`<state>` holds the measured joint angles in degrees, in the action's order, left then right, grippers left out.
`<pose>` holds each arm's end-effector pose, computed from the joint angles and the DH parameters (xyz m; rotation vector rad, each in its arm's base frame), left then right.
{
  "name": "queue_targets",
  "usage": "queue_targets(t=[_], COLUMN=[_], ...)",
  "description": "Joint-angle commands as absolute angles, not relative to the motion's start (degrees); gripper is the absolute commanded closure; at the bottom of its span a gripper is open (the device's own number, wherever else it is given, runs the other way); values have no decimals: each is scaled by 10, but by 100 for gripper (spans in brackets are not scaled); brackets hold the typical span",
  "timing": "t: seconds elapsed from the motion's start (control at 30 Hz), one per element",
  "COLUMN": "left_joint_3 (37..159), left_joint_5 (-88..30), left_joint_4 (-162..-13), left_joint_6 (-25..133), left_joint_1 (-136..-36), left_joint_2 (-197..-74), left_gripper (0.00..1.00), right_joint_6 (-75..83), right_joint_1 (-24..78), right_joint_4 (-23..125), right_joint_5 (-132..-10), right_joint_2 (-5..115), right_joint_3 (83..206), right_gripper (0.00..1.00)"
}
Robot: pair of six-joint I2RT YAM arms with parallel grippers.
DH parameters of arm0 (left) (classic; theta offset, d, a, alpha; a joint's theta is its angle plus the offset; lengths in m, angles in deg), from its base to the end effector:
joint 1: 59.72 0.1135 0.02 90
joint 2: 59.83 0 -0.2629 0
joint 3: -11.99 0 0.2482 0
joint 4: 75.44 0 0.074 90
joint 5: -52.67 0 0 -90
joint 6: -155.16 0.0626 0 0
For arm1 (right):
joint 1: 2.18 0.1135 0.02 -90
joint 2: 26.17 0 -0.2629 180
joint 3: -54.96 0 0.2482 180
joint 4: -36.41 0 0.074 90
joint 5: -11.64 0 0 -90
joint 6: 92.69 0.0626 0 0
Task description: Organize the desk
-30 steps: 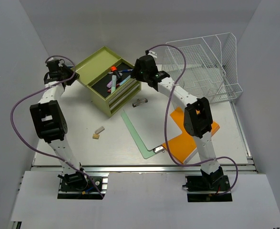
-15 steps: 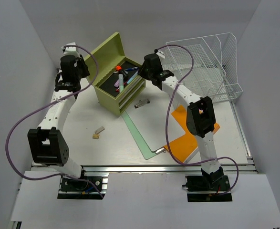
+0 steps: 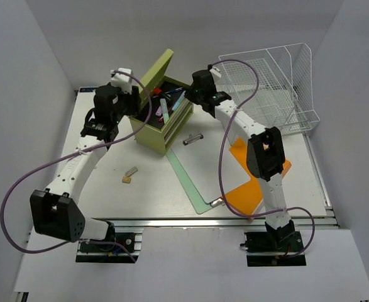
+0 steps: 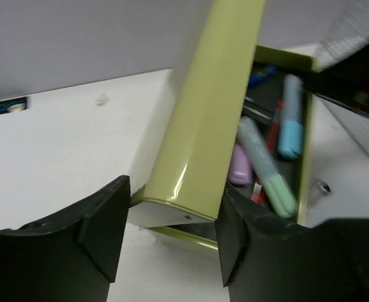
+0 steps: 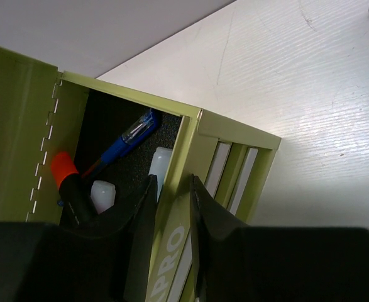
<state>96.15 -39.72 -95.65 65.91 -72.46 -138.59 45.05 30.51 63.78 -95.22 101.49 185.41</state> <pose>0.3399 -0.0742 0.3598 0.1858 1.8210 -0.1092 0.4729 0.2819 0.2780 0.4560 1.9810 0.6101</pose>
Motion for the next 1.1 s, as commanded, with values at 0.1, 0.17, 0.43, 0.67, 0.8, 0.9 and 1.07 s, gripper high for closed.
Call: queue_targets(t=[0.1,0.17,0.43,0.67,0.8,0.9,1.07], left_joint_3=[980,980,991,1031,1047,1055,1070], left_joint_5=[-237,-238,-291,-414,-446,-457,-466], left_joint_4=[-952,-959,-977,-1029,-1043,-1050,-1060], left_joint_6=[650,650,624,579,562,555,551], left_joint_1=[-778,-781,-784,-784,-784,-784,-784], left_joint_2=[-1348,-1341,-1292,-1318,-1334,-1342,-1350], left_gripper=[20,7,2,2,2,2,2], right_joint_6=[478,482,491,493,515,527,539], right_joint_1=[333,333,332,325,313,306,284], right_joint_4=[661,661,651,615,623,618,588], right_joint_5=[-876,-874,-857,-838,-798,-797,-799], right_joint_2=[1011,1011,981,928,929,909,856], right_joint_3=[1840,1839,1811,1770,1791,1776,1718], right_gripper=[82,83,62,44,39,34,24])
